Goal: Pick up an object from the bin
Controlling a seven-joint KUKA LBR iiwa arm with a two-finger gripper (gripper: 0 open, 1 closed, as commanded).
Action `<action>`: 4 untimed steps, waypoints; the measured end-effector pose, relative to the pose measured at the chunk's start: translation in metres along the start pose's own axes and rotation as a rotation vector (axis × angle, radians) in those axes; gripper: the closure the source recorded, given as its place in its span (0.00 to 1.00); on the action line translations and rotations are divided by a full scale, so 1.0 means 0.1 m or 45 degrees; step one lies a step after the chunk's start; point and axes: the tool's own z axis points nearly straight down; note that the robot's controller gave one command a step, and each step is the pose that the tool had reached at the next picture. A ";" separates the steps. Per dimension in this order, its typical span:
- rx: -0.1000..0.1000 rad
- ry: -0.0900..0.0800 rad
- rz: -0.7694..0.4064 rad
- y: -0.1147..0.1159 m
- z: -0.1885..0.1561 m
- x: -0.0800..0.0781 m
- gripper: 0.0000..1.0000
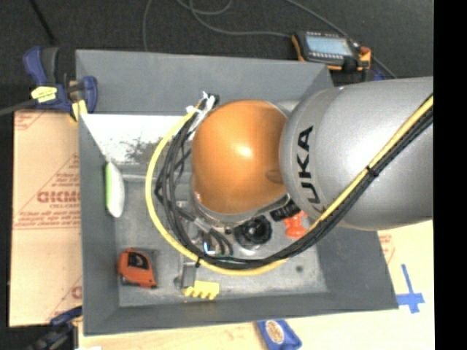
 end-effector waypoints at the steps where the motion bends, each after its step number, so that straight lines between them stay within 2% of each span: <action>1: -0.003 -0.010 0.006 -0.01 -0.04 -0.02 0.00; 2: -0.002 -0.017 -0.116 0.23 0.38 -0.12 0.00; 3: -0.001 -0.011 -0.211 0.14 0.80 -0.07 0.00; 4: -0.003 -0.023 -0.289 0.32 1.33 -0.40 0.00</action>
Offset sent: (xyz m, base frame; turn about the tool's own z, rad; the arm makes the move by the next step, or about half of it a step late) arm 0.0160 0.0434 -0.0742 -0.1672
